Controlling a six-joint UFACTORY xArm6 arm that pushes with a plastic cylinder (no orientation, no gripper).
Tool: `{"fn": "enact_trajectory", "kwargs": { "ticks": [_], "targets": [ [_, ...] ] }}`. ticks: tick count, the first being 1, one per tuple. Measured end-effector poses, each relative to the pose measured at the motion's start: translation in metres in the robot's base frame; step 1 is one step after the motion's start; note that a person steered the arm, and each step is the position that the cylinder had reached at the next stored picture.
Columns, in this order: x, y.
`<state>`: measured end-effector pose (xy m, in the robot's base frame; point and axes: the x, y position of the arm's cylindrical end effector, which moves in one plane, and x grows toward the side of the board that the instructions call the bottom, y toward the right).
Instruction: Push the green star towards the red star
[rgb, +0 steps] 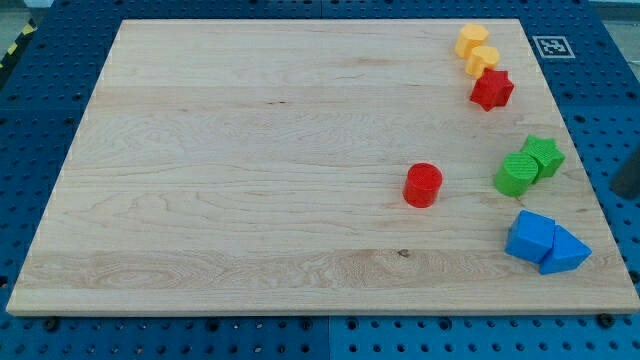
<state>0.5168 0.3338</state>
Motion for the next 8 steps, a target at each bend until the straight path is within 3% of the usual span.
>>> {"fn": "enact_trajectory", "kwargs": {
  "ticks": [2, 8],
  "targets": [
    [0.01, -0.033],
    [-0.045, -0.101]
  ]
}}
